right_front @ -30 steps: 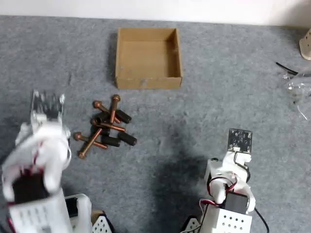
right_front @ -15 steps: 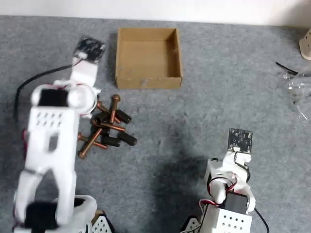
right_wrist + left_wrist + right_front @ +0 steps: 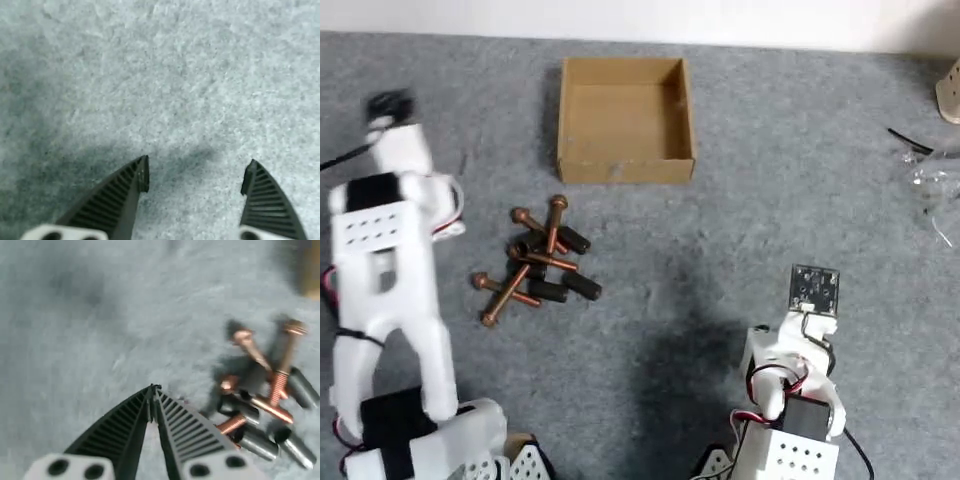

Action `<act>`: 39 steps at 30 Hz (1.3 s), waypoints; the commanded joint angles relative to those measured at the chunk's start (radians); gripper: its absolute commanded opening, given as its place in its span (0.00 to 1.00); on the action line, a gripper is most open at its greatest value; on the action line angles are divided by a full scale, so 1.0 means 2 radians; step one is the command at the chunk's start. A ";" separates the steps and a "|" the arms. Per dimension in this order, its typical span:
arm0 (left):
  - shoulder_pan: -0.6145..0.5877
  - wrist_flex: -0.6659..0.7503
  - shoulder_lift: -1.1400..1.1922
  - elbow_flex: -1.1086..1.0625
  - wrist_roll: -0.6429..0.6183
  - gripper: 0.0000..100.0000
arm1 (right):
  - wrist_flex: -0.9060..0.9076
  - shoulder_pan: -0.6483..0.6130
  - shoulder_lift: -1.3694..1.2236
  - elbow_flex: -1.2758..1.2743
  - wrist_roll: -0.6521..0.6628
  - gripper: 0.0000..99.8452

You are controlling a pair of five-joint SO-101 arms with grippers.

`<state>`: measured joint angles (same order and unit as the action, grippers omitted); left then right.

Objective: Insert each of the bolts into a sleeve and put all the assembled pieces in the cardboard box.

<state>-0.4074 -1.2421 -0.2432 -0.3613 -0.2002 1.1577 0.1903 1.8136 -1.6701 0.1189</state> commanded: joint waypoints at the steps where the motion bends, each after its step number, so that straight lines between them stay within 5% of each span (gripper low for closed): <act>1: -0.051 0.011 -0.001 -0.019 -0.093 0.01 | -0.036 0.007 0.004 -0.069 0.021 0.29; 6: -0.069 0.015 0.001 -0.037 -0.118 0.01 | -0.063 -0.056 -0.001 -0.007 0.043 0.29; 12: -0.069 0.051 0.003 -0.054 -0.117 0.01 | -0.029 -0.277 -0.002 0.073 0.043 0.29; 21: -0.064 0.113 0.000 -0.089 -0.117 0.01 | -0.051 -0.347 -0.020 0.094 0.047 0.29; 33: -0.063 0.144 0.003 -0.105 -0.116 0.01 | -0.121 -0.491 -0.476 0.372 0.047 0.29; 39: -0.064 0.144 0.003 -0.106 -0.116 0.01 | -0.123 -0.503 -0.711 0.531 0.047 0.29</act>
<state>-0.5363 -0.9674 -0.2340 -0.5808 -0.4258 0.9413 -0.8009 0.6015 -0.7894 0.2002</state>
